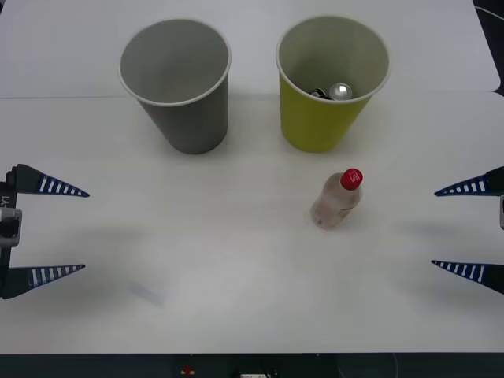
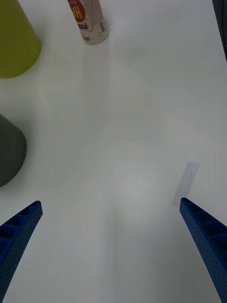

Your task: Put the can into the green bin and the plastic bottle into the gray bin

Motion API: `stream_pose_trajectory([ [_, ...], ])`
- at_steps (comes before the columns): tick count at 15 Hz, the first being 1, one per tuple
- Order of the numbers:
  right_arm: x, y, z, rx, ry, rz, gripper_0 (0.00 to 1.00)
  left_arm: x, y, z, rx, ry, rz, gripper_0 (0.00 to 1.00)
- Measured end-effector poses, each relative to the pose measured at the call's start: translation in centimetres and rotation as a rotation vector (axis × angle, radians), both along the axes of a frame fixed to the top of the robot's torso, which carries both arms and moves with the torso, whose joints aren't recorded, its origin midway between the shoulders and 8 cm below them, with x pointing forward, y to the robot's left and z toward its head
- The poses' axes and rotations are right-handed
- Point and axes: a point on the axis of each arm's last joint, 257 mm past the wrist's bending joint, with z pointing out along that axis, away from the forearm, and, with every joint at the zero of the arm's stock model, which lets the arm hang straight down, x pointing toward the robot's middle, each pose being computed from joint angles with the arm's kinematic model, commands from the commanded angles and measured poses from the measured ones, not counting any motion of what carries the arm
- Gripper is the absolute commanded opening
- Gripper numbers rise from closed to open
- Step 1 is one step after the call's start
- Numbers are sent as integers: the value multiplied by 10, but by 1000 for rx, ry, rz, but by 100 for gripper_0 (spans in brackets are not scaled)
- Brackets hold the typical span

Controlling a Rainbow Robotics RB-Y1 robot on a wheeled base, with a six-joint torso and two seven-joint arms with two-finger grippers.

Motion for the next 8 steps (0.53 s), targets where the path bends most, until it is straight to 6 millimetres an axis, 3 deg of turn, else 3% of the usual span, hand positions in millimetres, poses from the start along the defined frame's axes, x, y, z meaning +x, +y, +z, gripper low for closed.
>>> stream_pose_trajectory([
  [8, 0, 12, -20, 146, 18, -41, 100, 0, 0, 0, 0, 0, 0, 100],
])
